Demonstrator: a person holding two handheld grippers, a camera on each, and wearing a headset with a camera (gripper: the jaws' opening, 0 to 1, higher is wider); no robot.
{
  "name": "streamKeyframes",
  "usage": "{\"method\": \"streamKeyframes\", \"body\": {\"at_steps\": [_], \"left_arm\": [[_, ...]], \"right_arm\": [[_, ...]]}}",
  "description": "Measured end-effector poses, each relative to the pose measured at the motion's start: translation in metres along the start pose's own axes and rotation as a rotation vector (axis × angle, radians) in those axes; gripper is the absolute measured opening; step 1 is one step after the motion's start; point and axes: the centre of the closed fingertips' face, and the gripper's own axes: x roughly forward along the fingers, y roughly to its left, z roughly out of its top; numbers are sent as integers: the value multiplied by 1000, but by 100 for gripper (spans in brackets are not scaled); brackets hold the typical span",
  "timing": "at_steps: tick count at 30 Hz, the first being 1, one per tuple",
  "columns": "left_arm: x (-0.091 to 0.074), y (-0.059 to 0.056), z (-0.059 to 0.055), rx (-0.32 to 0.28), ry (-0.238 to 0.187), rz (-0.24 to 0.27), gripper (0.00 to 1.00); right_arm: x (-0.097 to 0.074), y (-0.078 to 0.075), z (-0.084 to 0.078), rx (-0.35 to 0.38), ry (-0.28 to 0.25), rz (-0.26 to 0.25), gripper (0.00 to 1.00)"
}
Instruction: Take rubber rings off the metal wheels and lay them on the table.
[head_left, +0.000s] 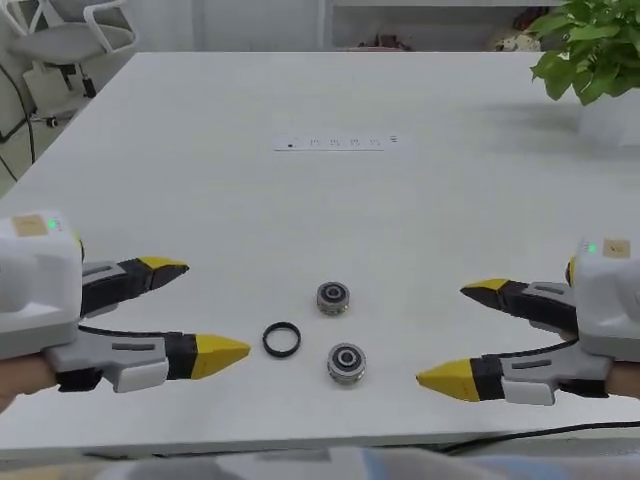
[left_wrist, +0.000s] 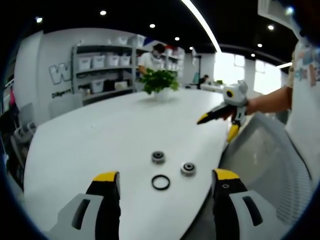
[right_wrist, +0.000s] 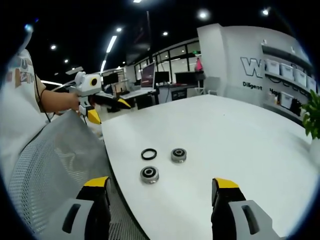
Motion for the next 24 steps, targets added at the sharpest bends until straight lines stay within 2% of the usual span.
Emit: {"method": "streamKeyframes", "body": {"at_steps": [8, 16, 24], "left_arm": [[-3, -3, -2, 9, 8, 3, 77], [-5, 3, -6, -36, -8, 31, 77], [-4, 2, -9, -7, 9, 34, 77]], "right_arm": [[-3, 0, 1, 5, -11, -13, 84], [-5, -1, 2, 17, -19, -27, 84], [-5, 0, 2, 15, -14, -39, 84]]}}
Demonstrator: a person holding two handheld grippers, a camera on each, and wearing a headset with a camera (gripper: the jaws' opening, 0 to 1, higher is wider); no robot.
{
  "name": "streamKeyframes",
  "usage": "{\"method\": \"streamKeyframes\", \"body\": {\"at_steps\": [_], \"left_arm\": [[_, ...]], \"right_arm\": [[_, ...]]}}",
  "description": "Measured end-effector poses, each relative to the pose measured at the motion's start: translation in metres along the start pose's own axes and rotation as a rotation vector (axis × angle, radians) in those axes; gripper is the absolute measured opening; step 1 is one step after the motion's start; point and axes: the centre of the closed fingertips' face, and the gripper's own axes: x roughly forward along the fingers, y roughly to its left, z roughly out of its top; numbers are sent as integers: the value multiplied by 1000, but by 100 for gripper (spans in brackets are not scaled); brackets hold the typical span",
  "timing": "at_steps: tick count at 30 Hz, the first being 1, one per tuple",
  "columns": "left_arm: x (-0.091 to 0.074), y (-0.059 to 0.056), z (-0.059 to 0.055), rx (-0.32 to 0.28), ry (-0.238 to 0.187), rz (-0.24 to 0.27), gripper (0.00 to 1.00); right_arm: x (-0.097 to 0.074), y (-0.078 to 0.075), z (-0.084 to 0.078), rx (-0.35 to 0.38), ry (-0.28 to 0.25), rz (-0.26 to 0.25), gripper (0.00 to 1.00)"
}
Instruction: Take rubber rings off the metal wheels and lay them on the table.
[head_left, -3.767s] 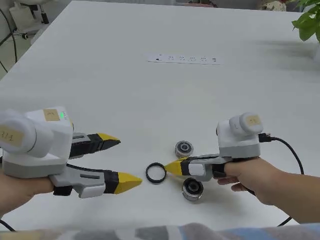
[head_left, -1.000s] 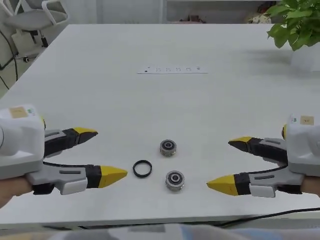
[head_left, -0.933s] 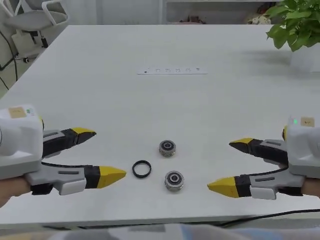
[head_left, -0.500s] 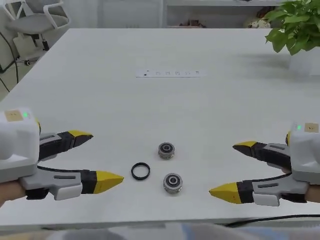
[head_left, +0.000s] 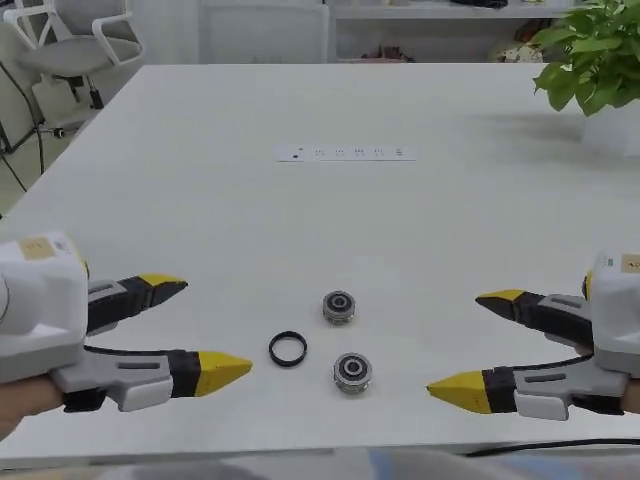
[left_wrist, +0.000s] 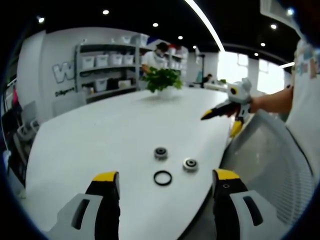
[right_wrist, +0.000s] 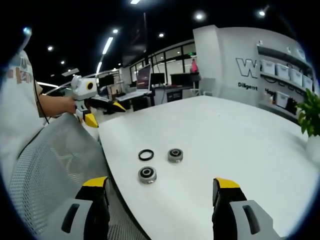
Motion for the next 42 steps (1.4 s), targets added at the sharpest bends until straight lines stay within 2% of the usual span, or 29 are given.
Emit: {"method": "streamKeyframes", "body": {"at_steps": [21, 42], "left_arm": [[-1, -2, -2, 22, 11, 1, 76], [-1, -2, -4, 35, 19, 5, 77]], "right_arm": [[-2, 3, -1, 16, -3, -27, 85], [-3, -2, -7, 22, 1, -41, 84]]}}
